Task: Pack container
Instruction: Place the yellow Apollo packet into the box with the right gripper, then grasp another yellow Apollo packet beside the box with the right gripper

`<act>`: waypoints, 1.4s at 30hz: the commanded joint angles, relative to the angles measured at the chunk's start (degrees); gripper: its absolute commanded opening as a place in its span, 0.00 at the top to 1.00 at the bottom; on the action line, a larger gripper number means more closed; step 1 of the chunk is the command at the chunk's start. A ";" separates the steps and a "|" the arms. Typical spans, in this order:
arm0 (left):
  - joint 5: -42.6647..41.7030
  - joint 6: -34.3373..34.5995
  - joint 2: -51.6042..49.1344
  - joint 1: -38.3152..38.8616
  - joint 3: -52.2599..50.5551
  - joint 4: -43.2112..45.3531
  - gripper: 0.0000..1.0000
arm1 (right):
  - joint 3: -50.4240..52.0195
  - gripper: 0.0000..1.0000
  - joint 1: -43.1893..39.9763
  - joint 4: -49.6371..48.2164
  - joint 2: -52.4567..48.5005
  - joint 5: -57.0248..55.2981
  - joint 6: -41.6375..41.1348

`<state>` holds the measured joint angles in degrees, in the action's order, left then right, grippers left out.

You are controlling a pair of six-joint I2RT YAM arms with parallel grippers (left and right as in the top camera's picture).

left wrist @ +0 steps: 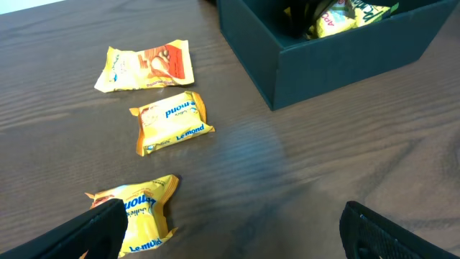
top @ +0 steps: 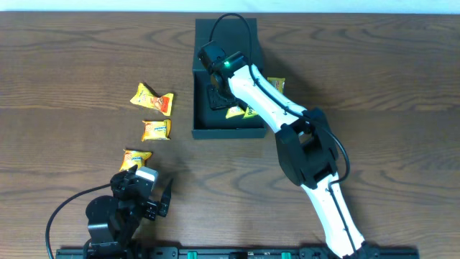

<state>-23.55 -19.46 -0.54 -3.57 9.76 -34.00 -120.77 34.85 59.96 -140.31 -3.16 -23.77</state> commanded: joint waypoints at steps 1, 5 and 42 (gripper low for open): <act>0.15 0.22 0.33 0.22 -0.61 0.20 0.05 | -0.15 0.99 -0.35 0.28 -0.44 -4.46 0.70; 0.17 0.22 0.33 0.22 -0.61 0.20 0.05 | -0.15 0.98 -1.16 0.28 -0.44 -4.26 0.63; 0.17 0.22 0.33 0.22 -0.61 0.20 0.05 | -9.14 0.91 -13.20 8.46 13.90 -7.08 0.48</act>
<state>-23.55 -19.49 -0.54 -3.57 9.76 -34.00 -130.61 27.49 66.19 -125.49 -7.79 -21.12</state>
